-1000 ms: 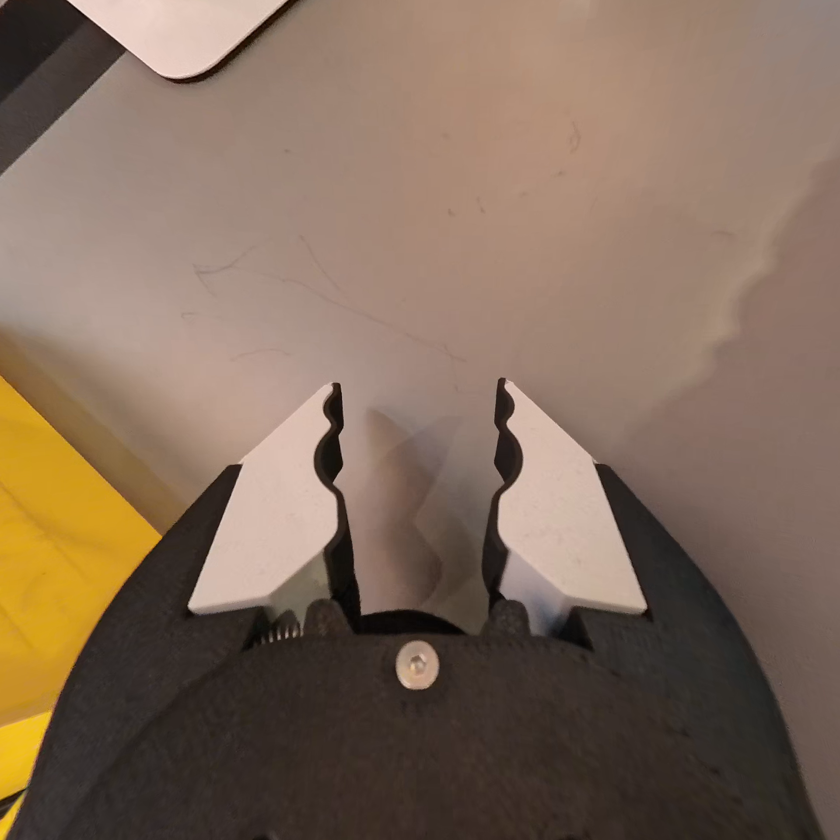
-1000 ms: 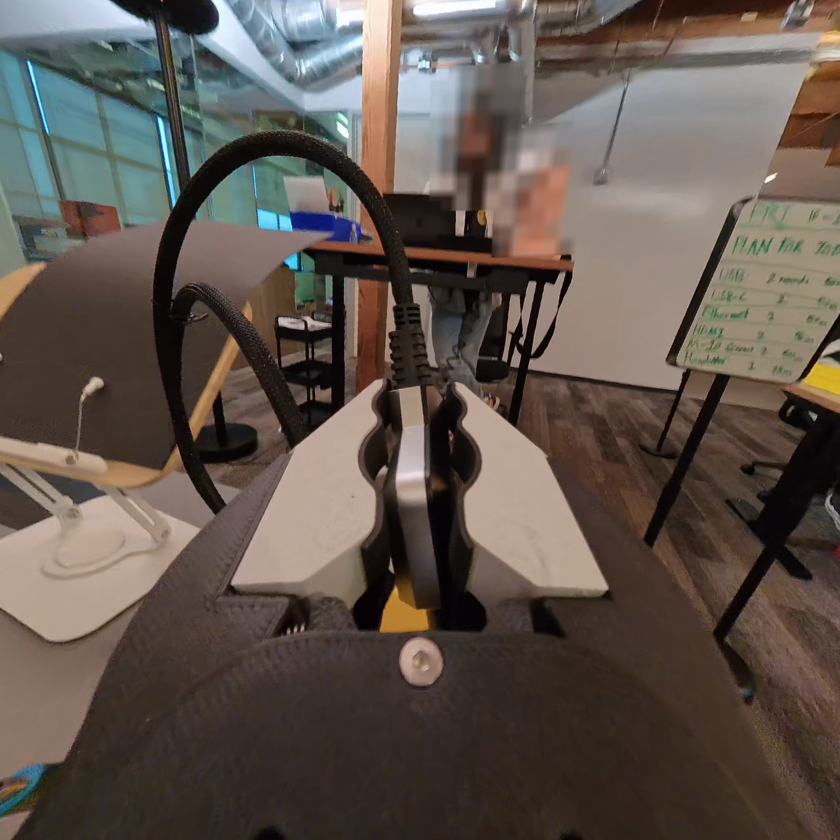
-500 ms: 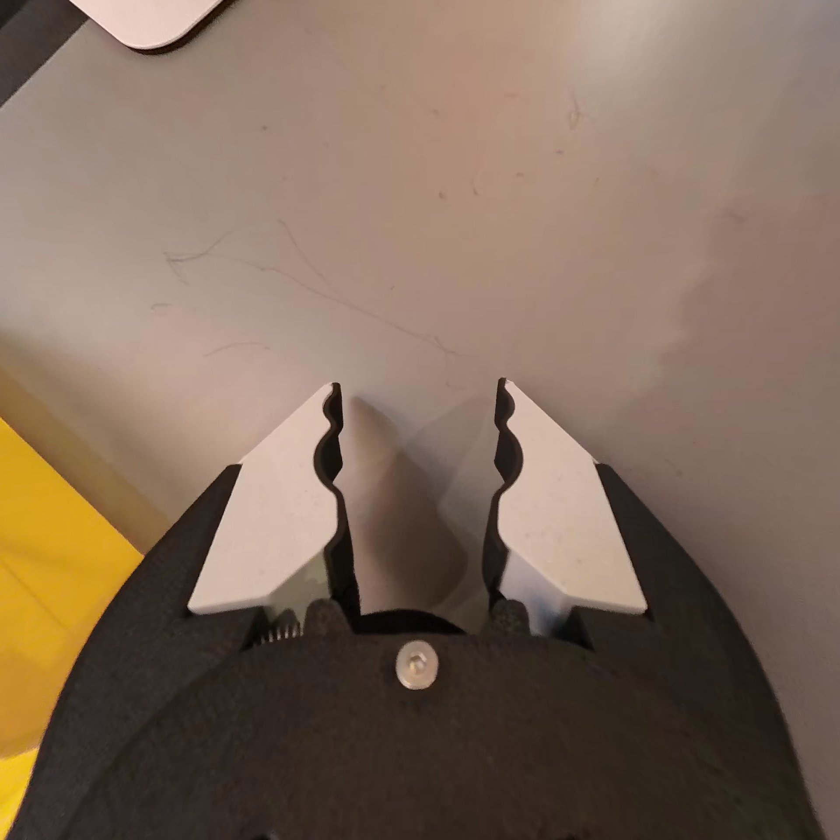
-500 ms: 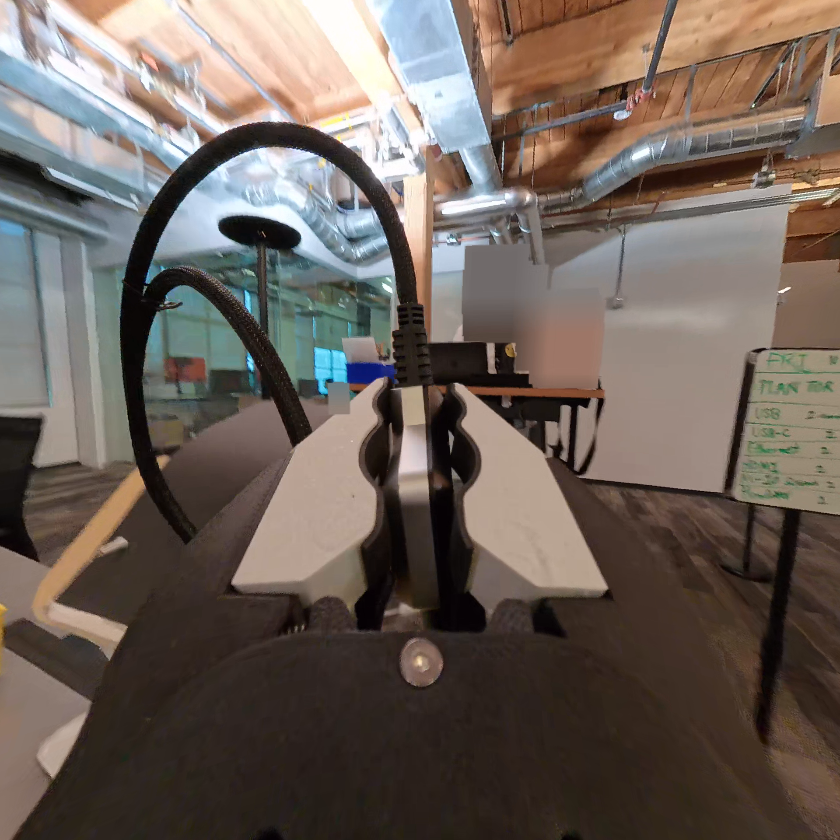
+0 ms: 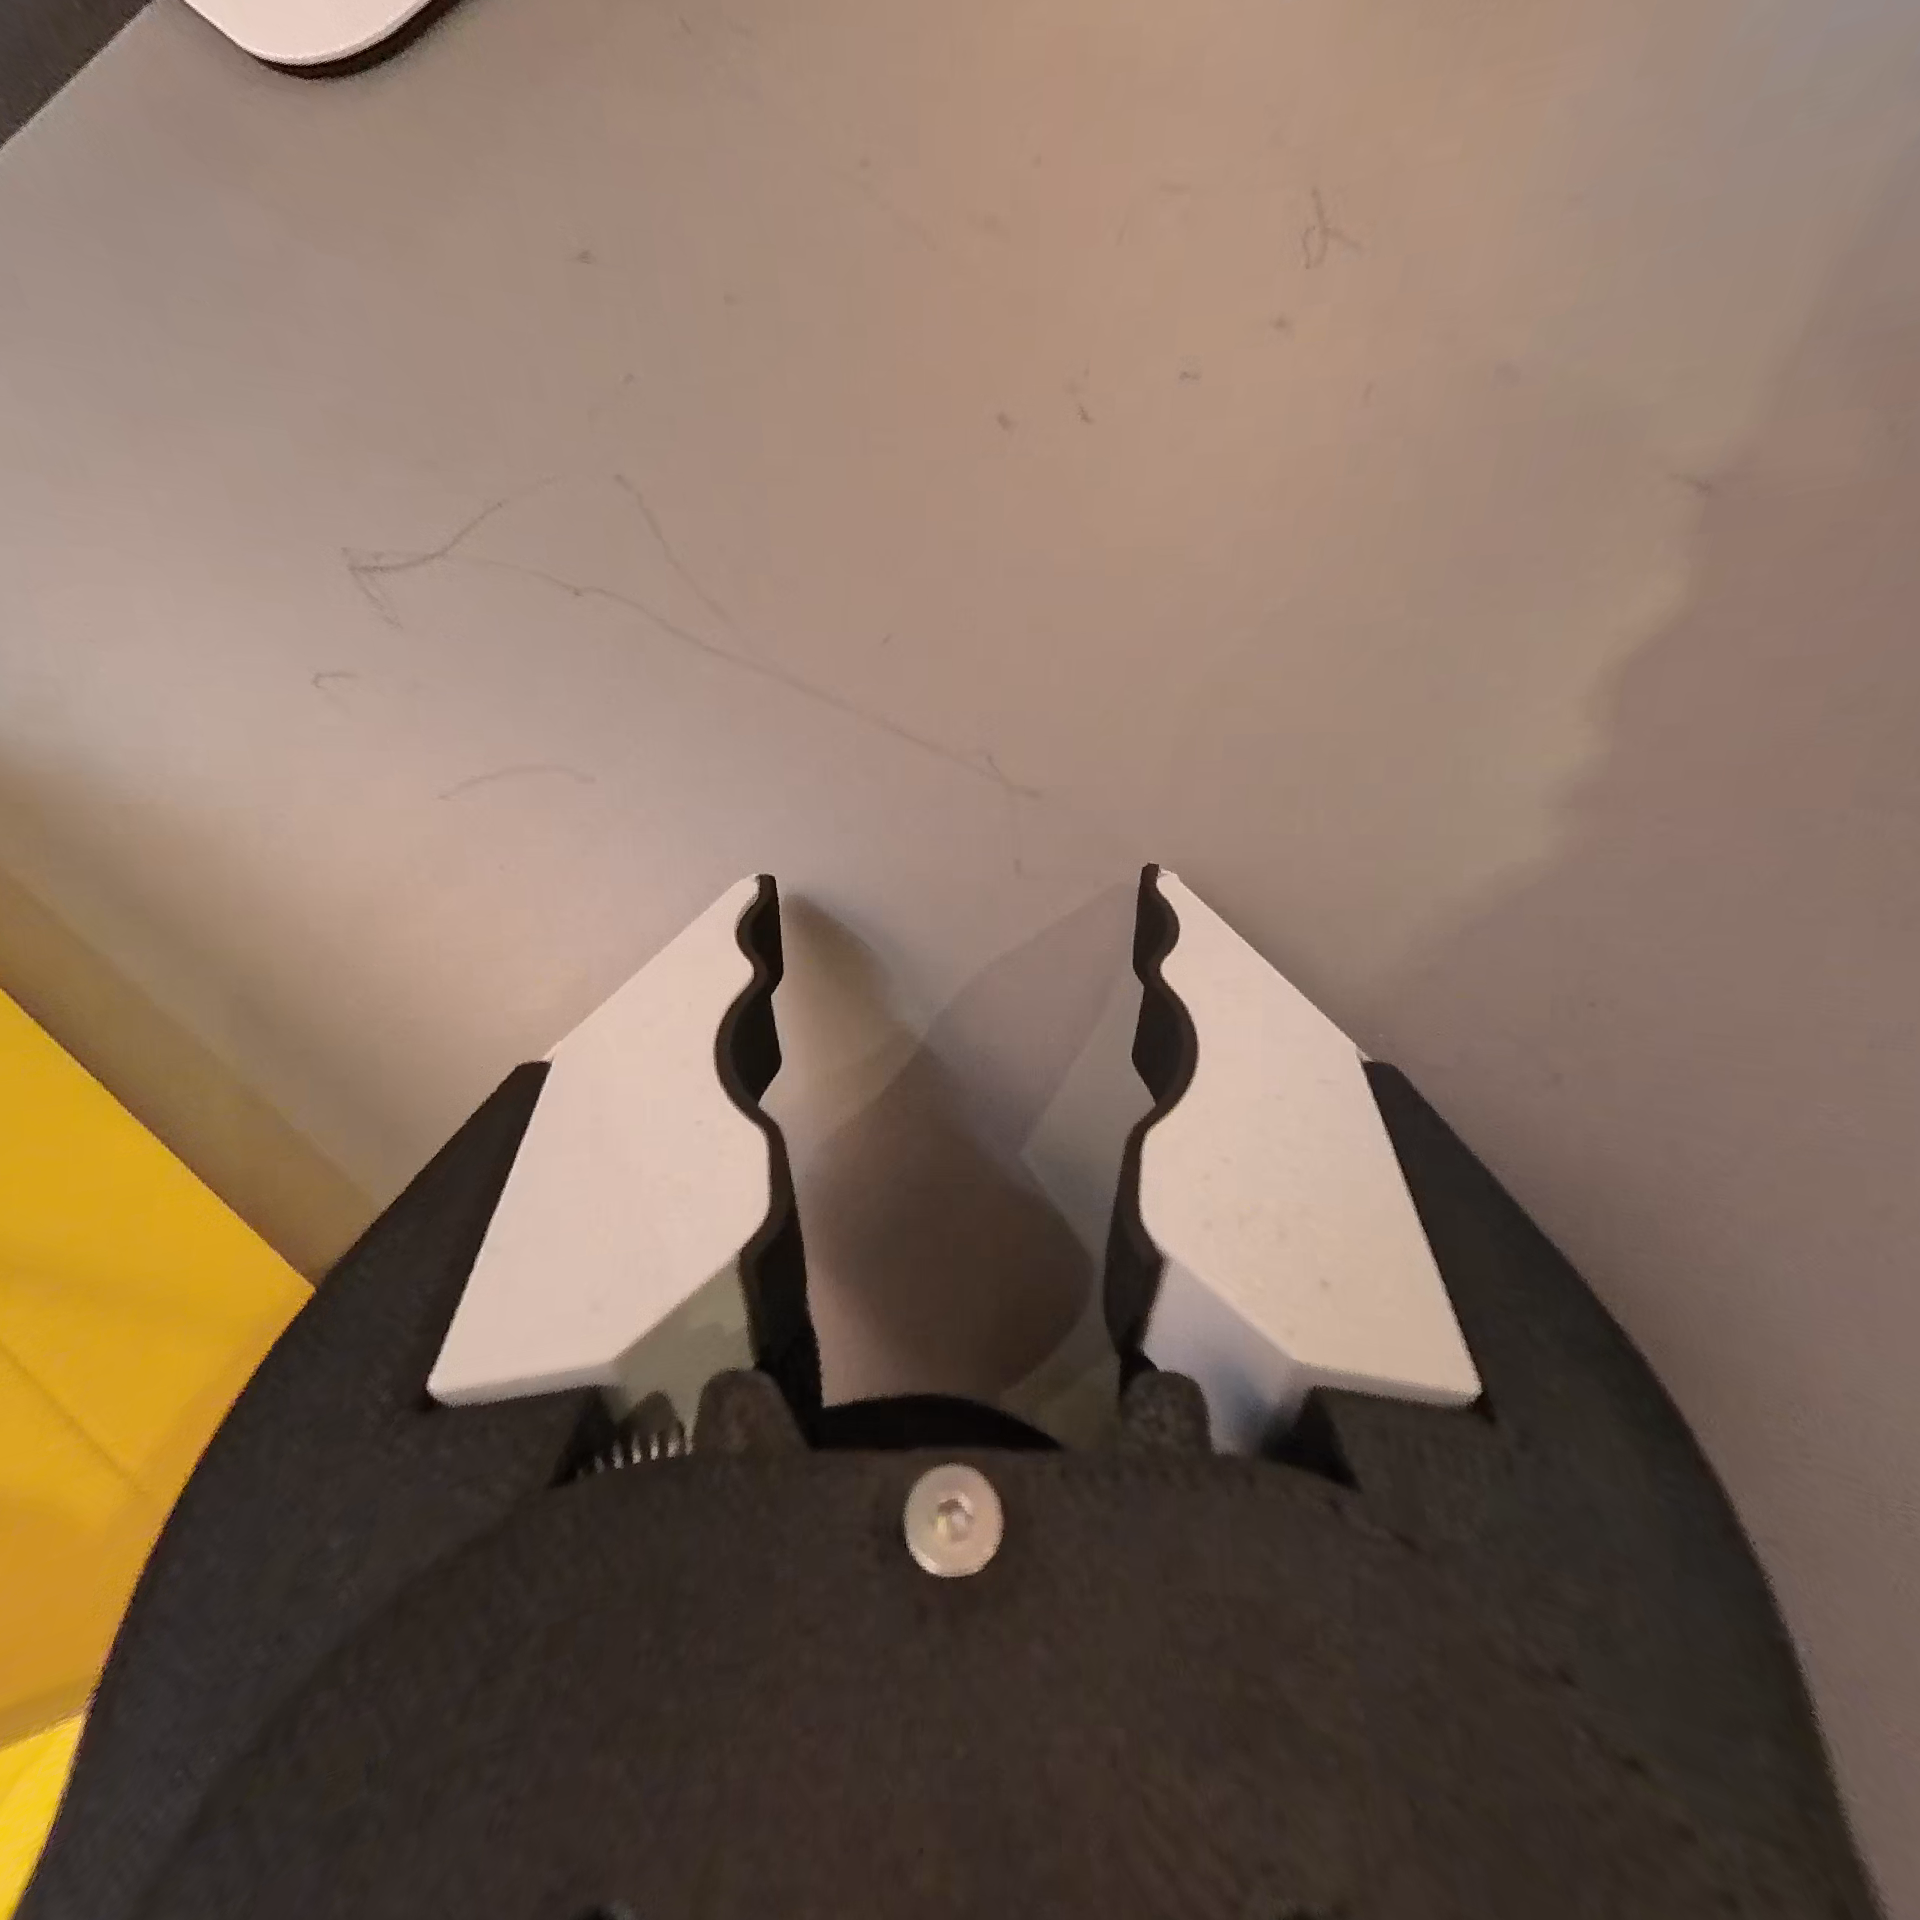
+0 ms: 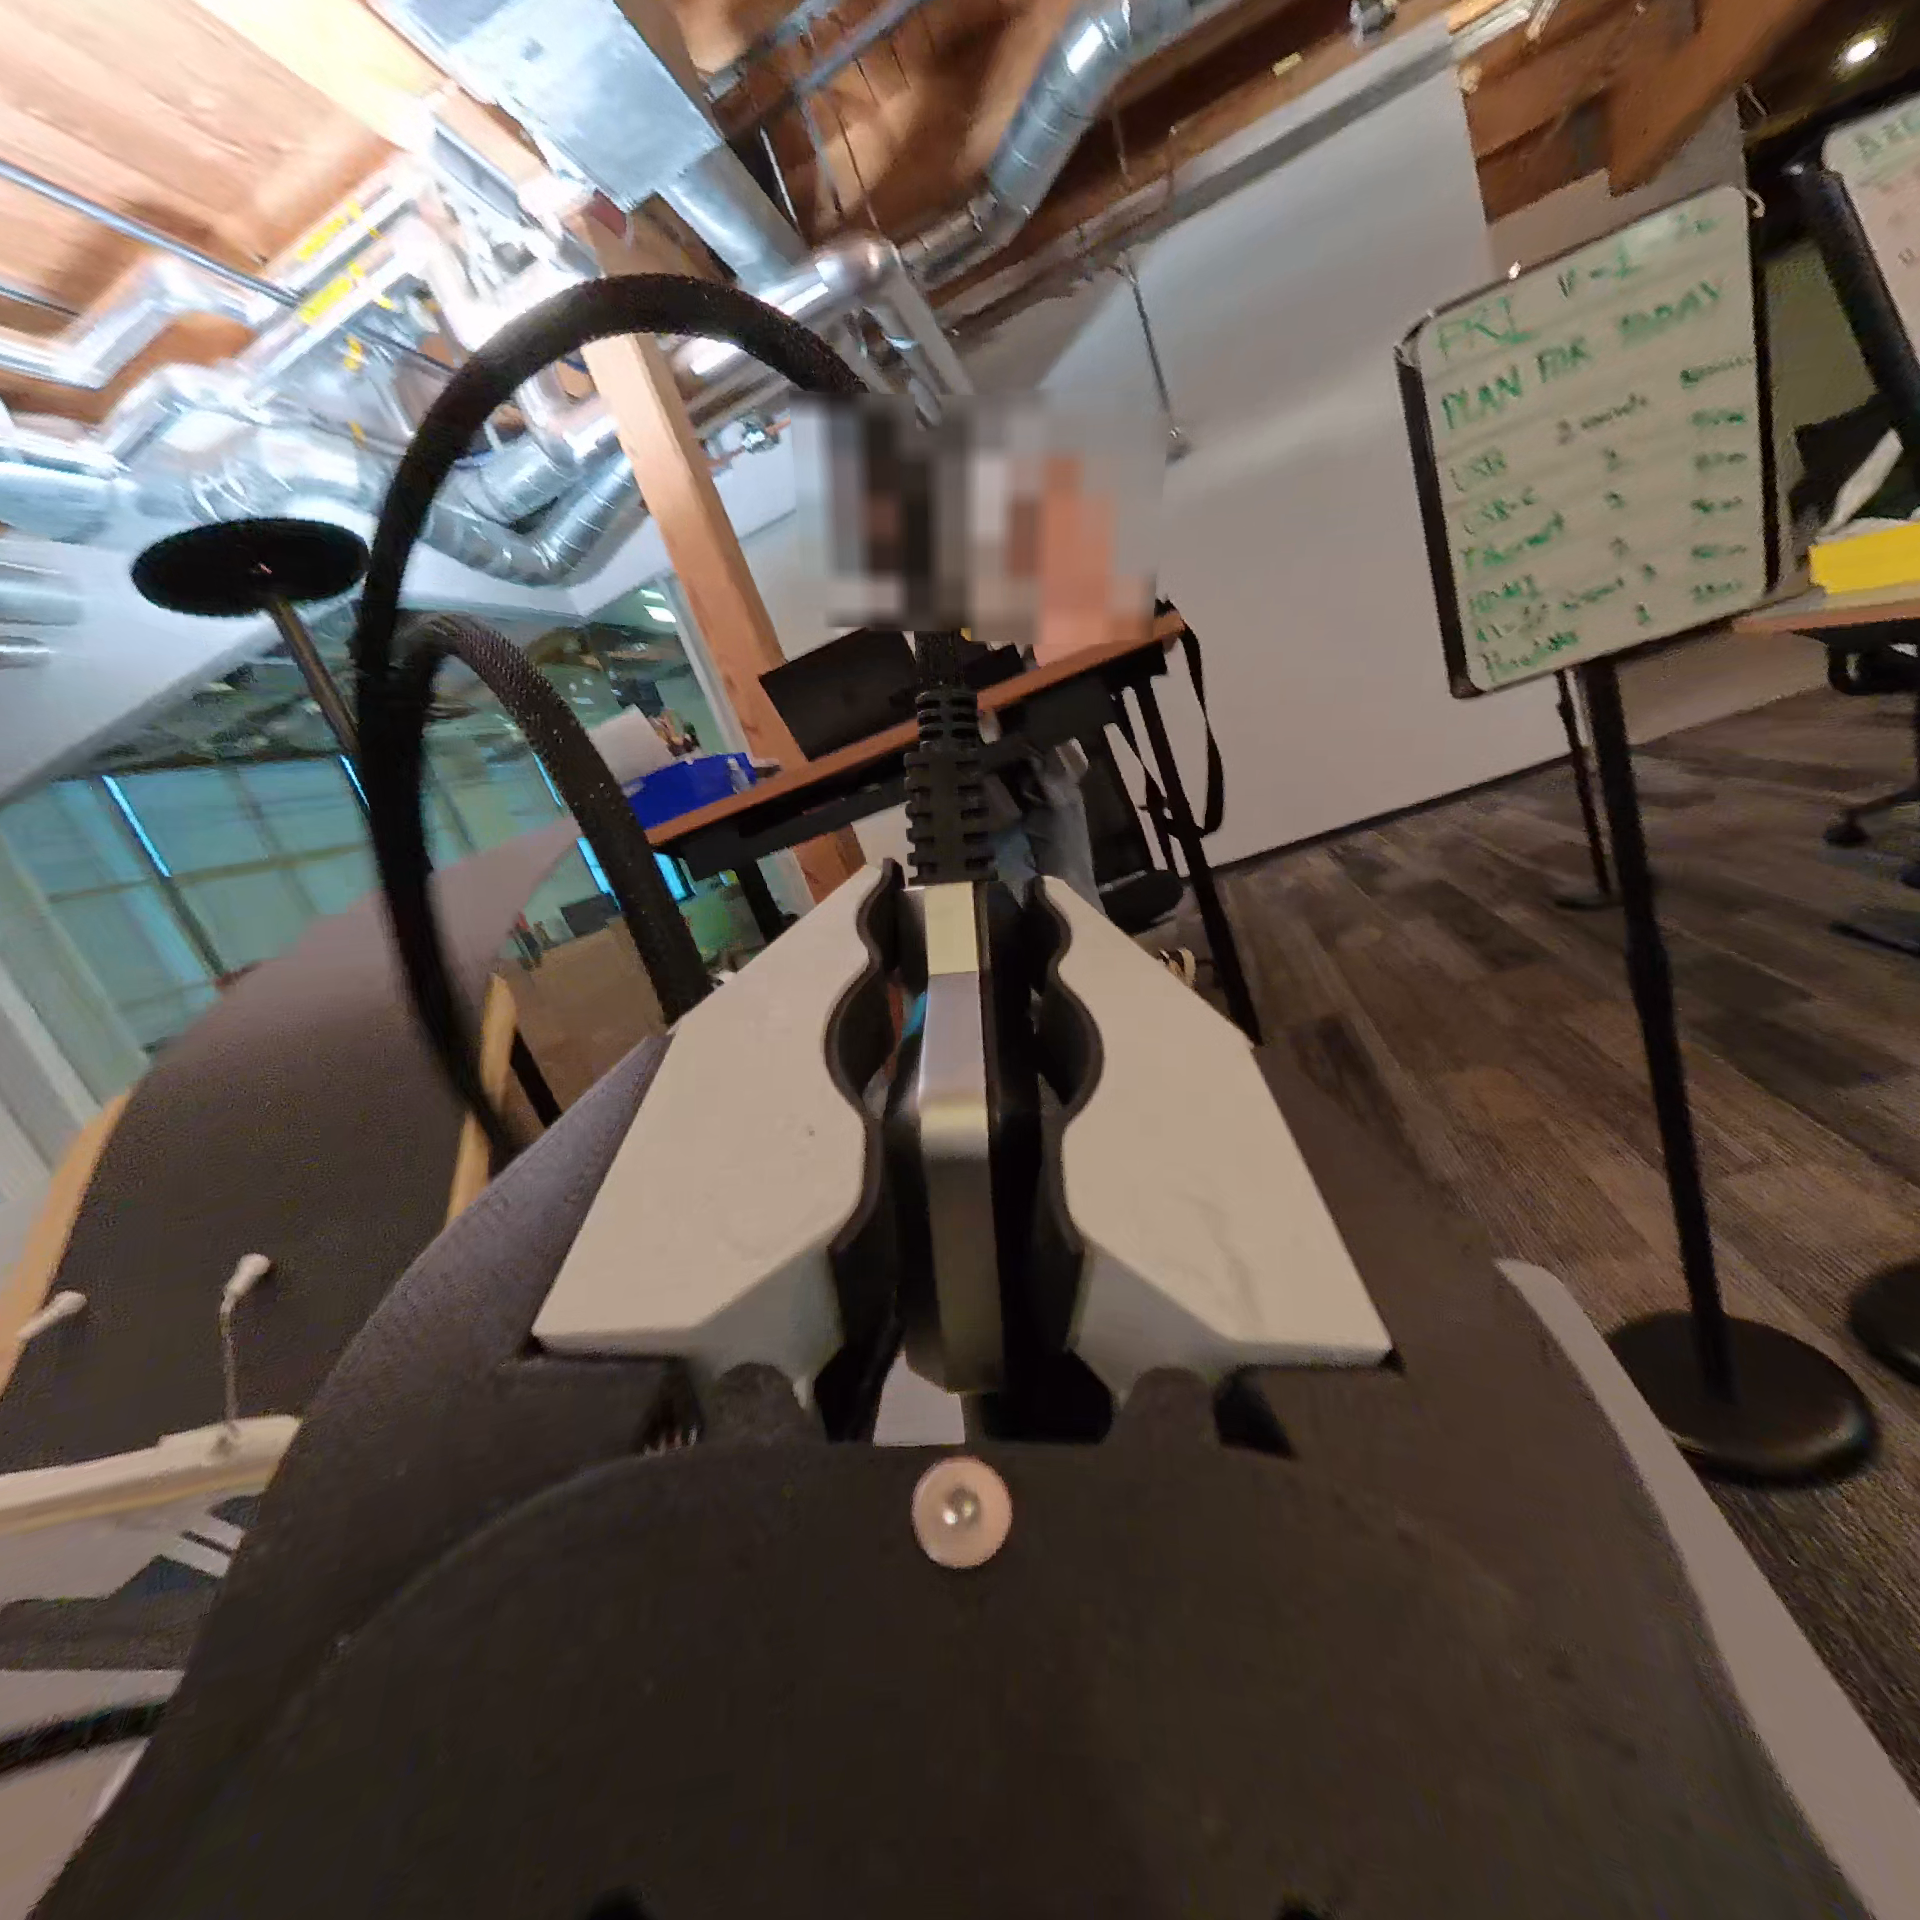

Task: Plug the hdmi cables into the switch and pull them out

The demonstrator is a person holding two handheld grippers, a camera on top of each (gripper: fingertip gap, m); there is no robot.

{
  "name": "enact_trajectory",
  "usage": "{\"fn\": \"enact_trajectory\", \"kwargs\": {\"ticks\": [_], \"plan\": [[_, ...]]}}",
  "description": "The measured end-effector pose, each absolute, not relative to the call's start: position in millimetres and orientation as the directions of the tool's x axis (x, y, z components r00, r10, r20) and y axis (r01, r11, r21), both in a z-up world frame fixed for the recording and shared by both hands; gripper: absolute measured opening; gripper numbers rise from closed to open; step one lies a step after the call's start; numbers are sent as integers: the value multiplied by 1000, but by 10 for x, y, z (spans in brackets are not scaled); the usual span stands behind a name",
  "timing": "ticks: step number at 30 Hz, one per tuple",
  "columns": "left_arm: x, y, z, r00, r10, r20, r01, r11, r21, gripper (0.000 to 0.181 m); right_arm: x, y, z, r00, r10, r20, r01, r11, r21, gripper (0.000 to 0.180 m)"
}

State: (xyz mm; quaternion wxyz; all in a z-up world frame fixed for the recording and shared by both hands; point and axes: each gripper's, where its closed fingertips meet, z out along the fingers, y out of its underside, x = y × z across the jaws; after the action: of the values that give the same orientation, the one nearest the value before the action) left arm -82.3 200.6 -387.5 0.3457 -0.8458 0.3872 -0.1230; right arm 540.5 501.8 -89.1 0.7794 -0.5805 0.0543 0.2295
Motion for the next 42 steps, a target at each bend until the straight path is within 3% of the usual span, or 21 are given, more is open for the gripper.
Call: {"fn": "enact_trajectory", "kwargs": {"ticks": [4, 10, 18, 29, 37, 42], "plan": [[-809, 2021, -3878, 672, -739, -56, -566, -463, -682, 67, 5475, 5029, -1084, 919, 254, -303, -354, 189, -916, 21], [-792, 2028, -3878, 672, -739, -52, -563, -463, -684, 66, 5317, 5073, -1406, 973, 220, -73, -99, 109, -989, 21], [-800, 2022, -3881, 672, -739, -47, -560, -465, -686, 67, 4924, 5132, -1805, 945, 290, 155, 157, 17, -988, 21], [-801, 2020, -3881, 670, -740, -48, -561, -463, -686, 67, 4523, 5154, -2261, 824, 436, 362, 446, -105, -889, 21], [-797, 2013, -3881, 668, -742, -50, -563, -461, -686, 66, 4324, 5096, -2669, 683, 570, 456, 642, -171, -747, 22], [-797, 2012, -3882, 669, -742, -48, -562, -462, -686, 66, 4251, 5044, -2998, 563, 657, 502, 772, -202, -602, 22]]}}
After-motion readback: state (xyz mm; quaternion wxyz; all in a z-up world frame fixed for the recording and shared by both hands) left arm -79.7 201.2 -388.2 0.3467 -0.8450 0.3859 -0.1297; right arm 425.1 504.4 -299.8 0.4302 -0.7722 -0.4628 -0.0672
